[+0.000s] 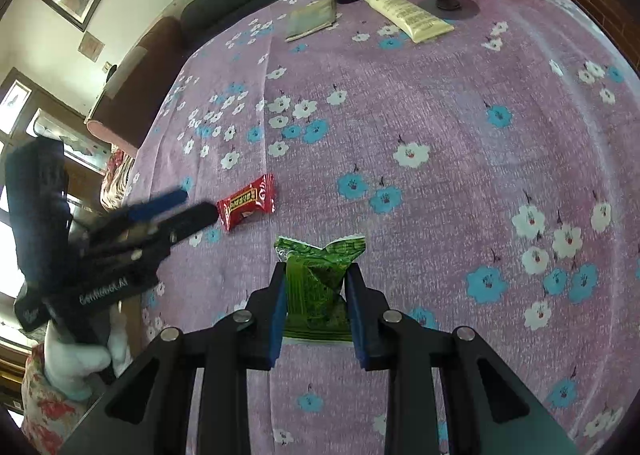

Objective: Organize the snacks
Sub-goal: 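Grasp the red candy bar with the left tool while the right grasps the green packet, then carry the red candy bar and green packet into the box and release both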

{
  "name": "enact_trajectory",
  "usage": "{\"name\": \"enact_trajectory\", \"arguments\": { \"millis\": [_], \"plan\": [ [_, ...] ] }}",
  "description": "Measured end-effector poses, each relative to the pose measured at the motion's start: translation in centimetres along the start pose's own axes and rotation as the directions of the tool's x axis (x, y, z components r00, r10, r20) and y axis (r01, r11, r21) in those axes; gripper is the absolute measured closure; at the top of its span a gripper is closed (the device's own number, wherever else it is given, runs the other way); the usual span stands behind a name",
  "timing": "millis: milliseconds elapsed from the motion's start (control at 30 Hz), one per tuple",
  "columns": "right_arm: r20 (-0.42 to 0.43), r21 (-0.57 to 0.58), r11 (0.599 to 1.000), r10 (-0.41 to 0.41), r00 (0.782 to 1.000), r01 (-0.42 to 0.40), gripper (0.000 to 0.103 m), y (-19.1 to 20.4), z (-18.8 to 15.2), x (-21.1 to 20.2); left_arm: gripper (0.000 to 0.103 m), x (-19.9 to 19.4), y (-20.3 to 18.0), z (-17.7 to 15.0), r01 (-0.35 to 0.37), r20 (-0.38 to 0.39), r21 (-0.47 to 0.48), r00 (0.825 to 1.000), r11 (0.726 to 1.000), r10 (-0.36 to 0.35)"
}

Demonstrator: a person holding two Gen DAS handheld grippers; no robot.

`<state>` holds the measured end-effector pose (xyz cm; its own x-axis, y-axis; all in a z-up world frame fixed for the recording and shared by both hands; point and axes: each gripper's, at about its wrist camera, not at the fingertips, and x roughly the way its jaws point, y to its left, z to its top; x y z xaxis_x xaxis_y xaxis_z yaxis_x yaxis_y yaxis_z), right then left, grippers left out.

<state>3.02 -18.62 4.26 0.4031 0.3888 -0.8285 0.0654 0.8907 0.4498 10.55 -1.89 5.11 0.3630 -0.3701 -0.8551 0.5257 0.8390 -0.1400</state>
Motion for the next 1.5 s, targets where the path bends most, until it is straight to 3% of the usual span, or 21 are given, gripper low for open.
{"name": "enact_trajectory", "arguments": {
  "millis": [233, 367, 400, 433, 633, 833, 1000, 1100, 1300, 1500],
  "plan": [
    [-0.009, 0.006, 1.0, 0.009, 1.0, -0.009, 0.076, -0.1, -0.9, -0.1, 0.033, 3.5, 0.1, 0.2, -0.019, -0.091, -0.008, 0.996, 1.0, 0.018],
    [-0.007, -0.005, 1.0, 0.014, 1.0, -0.014, 0.076, 0.4, -0.7, -0.2, 0.052, 3.6, -0.3, -0.8, -0.047, -0.127, -0.043, 0.991, 0.998, 0.042],
    [-0.008, -0.003, 1.0, 0.013, 1.0, -0.013, 0.076, 0.5, -0.6, 0.0, 0.07, 3.4, -0.4, -1.0, -0.036, -0.135, -0.06, 0.99, 0.998, 0.028],
    [-0.011, 0.004, 1.0, 0.017, 1.0, -0.017, 0.076, 0.5, -0.5, 0.0, 0.078, 3.3, -0.4, -1.2, -0.02, -0.143, -0.085, 0.99, 0.996, 0.007],
    [-0.032, -0.015, 1.0, 0.019, 0.999, -0.019, 0.076, 1.5, -0.5, 0.2, 0.078, 1.8, 0.9, -2.6, 0.015, -0.101, -0.22, 0.994, 0.975, -0.038],
    [-0.027, -0.042, 0.999, 0.024, 0.999, -0.025, 0.076, 2.8, -0.7, -0.3, 0.078, -2.1, 2.1, -4.4, 0.029, -0.056, -0.288, 0.997, 0.957, -0.047],
    [-0.049, -0.062, 0.996, 0.067, 0.997, -0.07, 0.077, 5.0, -1.3, 0.3, 0.078, -7.4, 3.8, -7.6, 0.056, 0.009, -0.386, 0.998, 0.921, -0.057],
    [-0.083, -0.093, 0.989, 0.112, 0.99, -0.119, 0.077, 8.0, -2.1, 1.3, 0.078, -11.2, 5.6, -10.3, 0.061, 0.051, -0.466, 0.998, 0.883, -0.041],
    [-0.157, -0.208, 0.953, 0.189, 0.969, -0.219, 0.077, 16.5, -4.2, 3.1, 0.078, -17.3, 10.2, -17.3, -0.043, 0.051, -0.571, 0.995, 0.82, 0.088],
    [-0.223, -0.303, 0.916, 0.201, 0.954, -0.264, 0.077, 23.9, -6.5, 5.3, 0.078, -19.7, 15.0, -24.2, -0.089, 0.028, -0.685, 0.989, 0.723, 0.148]
  ]
}}
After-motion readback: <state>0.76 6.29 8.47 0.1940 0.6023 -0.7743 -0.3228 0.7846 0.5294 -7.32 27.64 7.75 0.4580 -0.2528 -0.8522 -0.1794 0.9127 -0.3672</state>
